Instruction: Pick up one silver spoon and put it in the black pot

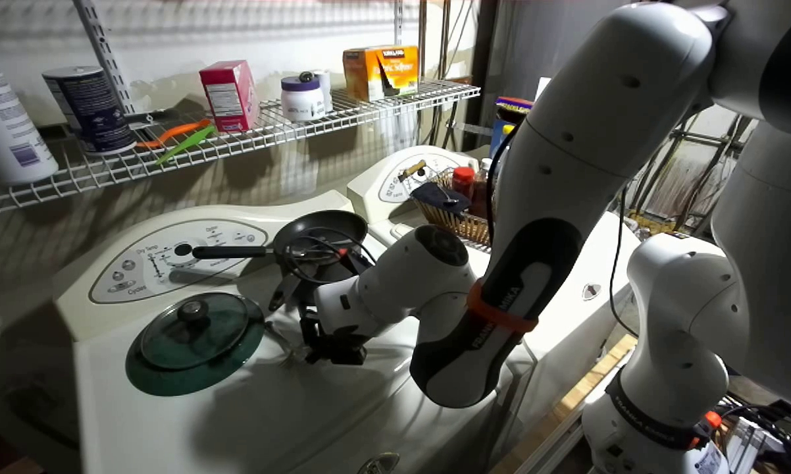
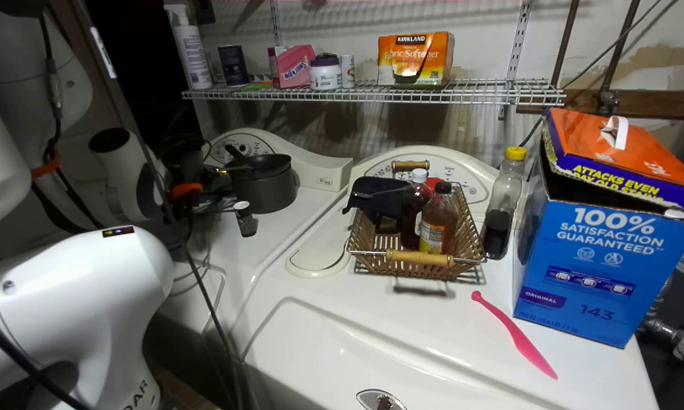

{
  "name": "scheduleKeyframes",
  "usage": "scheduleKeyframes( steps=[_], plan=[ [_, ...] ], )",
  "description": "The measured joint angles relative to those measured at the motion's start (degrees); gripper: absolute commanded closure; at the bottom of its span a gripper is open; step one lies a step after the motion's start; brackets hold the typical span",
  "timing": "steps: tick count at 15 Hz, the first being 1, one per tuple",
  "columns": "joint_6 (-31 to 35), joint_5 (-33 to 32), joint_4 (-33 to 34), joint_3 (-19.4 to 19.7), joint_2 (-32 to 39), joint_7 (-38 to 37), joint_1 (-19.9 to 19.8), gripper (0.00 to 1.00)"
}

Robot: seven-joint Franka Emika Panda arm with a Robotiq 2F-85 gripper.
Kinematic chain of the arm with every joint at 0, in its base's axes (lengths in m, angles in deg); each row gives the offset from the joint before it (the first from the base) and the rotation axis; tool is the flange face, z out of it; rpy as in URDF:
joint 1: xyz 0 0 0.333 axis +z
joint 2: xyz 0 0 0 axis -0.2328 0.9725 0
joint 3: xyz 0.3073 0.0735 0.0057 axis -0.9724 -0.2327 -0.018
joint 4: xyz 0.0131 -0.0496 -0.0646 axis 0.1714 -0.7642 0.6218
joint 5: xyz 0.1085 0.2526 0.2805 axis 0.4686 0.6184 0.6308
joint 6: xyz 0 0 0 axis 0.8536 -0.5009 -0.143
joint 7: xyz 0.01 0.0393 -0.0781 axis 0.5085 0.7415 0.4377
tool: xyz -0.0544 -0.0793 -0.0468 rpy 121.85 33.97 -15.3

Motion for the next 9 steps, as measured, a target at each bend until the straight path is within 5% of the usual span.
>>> scheduleKeyframes(
  steps=[9],
  plan=[
    [2.06, 10.08, -0.66, 7.69, -0.23, 5.35, 11.56, 0.97]
  ],
)
